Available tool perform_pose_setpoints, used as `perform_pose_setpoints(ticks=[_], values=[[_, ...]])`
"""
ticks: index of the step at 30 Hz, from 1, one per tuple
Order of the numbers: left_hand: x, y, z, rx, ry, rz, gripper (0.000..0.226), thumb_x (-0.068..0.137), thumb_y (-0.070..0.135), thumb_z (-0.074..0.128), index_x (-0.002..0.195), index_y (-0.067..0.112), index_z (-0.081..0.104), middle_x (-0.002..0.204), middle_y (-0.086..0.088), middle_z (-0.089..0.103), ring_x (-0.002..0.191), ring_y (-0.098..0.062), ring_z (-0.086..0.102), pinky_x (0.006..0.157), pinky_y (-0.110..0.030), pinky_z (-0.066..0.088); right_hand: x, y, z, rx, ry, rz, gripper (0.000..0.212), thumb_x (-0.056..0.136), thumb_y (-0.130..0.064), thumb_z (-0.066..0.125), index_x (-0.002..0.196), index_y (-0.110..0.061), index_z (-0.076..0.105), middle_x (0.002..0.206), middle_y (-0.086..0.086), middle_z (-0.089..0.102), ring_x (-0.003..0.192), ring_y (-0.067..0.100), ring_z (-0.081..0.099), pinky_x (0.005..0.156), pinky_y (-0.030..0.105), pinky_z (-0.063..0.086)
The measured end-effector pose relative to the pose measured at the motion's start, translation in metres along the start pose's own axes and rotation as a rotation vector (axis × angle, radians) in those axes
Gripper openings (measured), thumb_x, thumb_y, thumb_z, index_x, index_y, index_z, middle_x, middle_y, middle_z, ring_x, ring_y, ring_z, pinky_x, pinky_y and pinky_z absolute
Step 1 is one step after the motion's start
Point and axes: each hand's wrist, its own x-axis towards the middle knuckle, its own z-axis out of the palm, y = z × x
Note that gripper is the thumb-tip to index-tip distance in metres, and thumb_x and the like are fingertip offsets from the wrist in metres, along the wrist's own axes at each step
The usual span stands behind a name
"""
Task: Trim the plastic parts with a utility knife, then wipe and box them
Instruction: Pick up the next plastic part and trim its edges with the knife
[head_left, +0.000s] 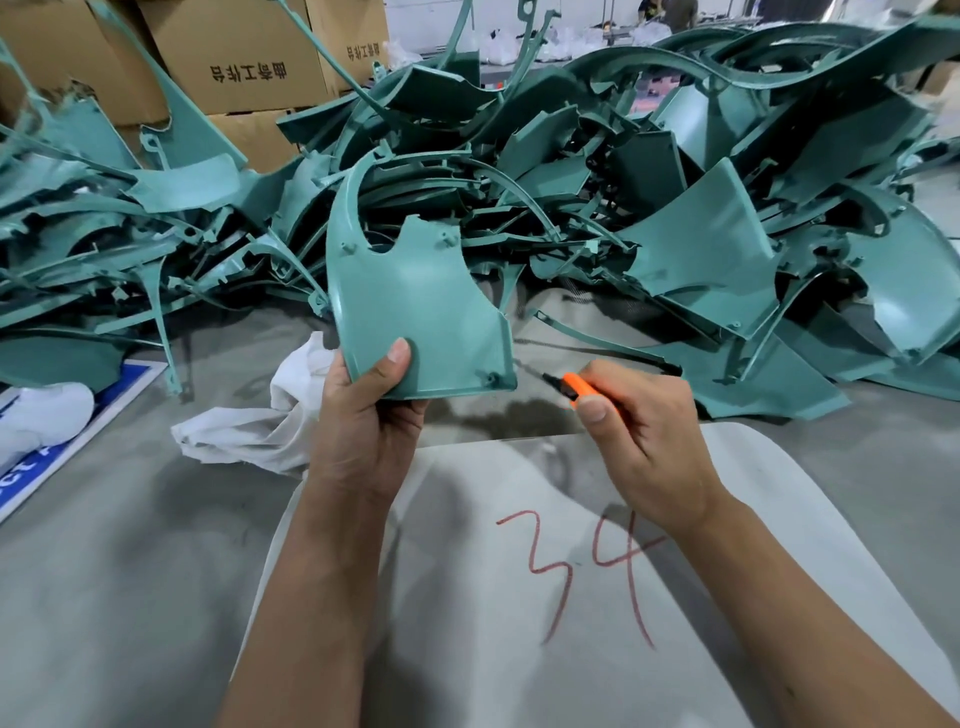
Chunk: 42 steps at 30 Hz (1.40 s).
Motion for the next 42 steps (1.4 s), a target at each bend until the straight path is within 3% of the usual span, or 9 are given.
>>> perform_pose_setpoints(ticks=[3, 9, 13, 18, 25, 28, 31, 38, 42], values=[[-0.001, -0.003, 0.002, -0.003, 0.021, -0.014, 0.043, 0.087, -0.003, 0.059, 0.128, 0.007, 0.059, 0.118, -0.007, 0.074, 0.107, -0.02, 0.073, 0.081, -0.03, 0.061, 0.002, 0.002, 0.0, -0.036, 0.002, -0.007, 0.038, 0.108, -0.06, 0.034, 0.077, -0.039, 0.04, 0.062, -0.017, 0.035, 0.054, 0.006, 0.04, 0.054, 0.022, 0.027], [0.001, 0.003, -0.001, -0.065, 0.069, 0.034, 0.051, 0.087, -0.003, 0.059, 0.137, 0.007, 0.054, 0.117, -0.004, 0.075, 0.105, -0.018, 0.073, 0.079, -0.029, 0.062, -0.001, 0.004, 0.003, 0.015, -0.171, -0.014, 0.056, 0.107, -0.062, 0.04, 0.072, -0.021, 0.054, 0.061, -0.013, 0.042, 0.055, 0.009, 0.046, 0.055, 0.019, 0.029], [0.001, -0.003, 0.008, -0.057, 0.143, 0.095, 0.047, 0.088, -0.002, 0.066, 0.132, 0.013, 0.059, 0.119, -0.002, 0.074, 0.113, -0.02, 0.07, 0.1, -0.045, 0.055, 0.0, 0.0, 0.004, 0.077, -0.025, 0.013, 0.053, 0.108, -0.061, 0.033, 0.075, -0.023, 0.051, 0.061, -0.015, 0.041, 0.052, 0.007, 0.042, 0.052, 0.021, 0.028], [-0.004, -0.016, 0.024, -0.095, 0.245, 0.01, 0.046, 0.074, 0.0, 0.07, 0.119, 0.012, 0.071, 0.112, -0.005, 0.077, 0.099, -0.02, 0.076, 0.082, -0.035, 0.062, -0.003, 0.002, 0.006, 0.025, 0.107, 0.111, 0.046, 0.108, -0.06, 0.033, 0.082, -0.025, 0.046, 0.064, -0.011, 0.041, 0.056, 0.007, 0.042, 0.053, 0.022, 0.032], [-0.002, -0.034, 0.038, -0.03, 0.452, -0.123, 0.043, 0.105, 0.034, 0.056, 0.14, 0.011, 0.057, 0.128, -0.009, 0.071, 0.107, -0.027, 0.072, 0.081, -0.043, 0.063, -0.005, 0.0, 0.016, -0.132, -0.164, 0.092, 0.051, 0.098, -0.071, 0.044, 0.095, -0.022, 0.058, 0.072, -0.017, 0.046, 0.064, 0.014, 0.049, 0.058, 0.035, 0.041], [-0.002, -0.033, 0.037, 0.011, 0.431, -0.154, 0.052, 0.104, 0.047, 0.051, 0.142, 0.011, 0.057, 0.129, -0.007, 0.069, 0.097, -0.026, 0.065, 0.084, -0.039, 0.059, -0.006, -0.005, 0.02, -0.164, -0.223, 0.078, 0.048, 0.098, -0.072, 0.044, 0.096, -0.026, 0.058, 0.074, -0.023, 0.044, 0.068, 0.013, 0.047, 0.062, 0.033, 0.039], [-0.004, -0.032, 0.038, -0.022, 0.42, -0.183, 0.047, 0.105, 0.043, 0.052, 0.139, 0.012, 0.058, 0.134, -0.009, 0.069, 0.115, -0.029, 0.065, 0.107, -0.047, 0.051, -0.006, -0.005, 0.021, -0.214, -0.246, 0.111, 0.045, 0.098, -0.072, 0.044, 0.095, -0.029, 0.055, 0.072, -0.019, 0.045, 0.068, 0.012, 0.047, 0.062, 0.034, 0.04], [-0.009, -0.032, 0.045, -0.208, 0.394, -0.198, 0.034, 0.106, 0.029, 0.053, 0.134, 0.011, 0.06, 0.124, -0.01, 0.074, 0.117, -0.034, 0.069, 0.106, -0.056, 0.051, -0.003, 0.008, 0.006, -0.324, -0.034, 0.271, 0.049, 0.097, -0.075, 0.038, 0.093, -0.029, 0.055, 0.07, -0.016, 0.051, 0.062, 0.001, 0.049, 0.058, 0.022, 0.032], [-0.009, -0.034, 0.043, -0.246, 0.373, -0.226, 0.036, 0.106, 0.03, 0.053, 0.134, 0.009, 0.061, 0.121, -0.01, 0.074, 0.12, -0.028, 0.067, 0.11, -0.051, 0.049, -0.004, 0.009, 0.005, -0.252, -0.082, 0.171, 0.051, 0.099, -0.07, 0.045, 0.094, -0.022, 0.06, 0.072, -0.01, 0.053, 0.064, 0.013, 0.052, 0.059, 0.037, 0.045]])
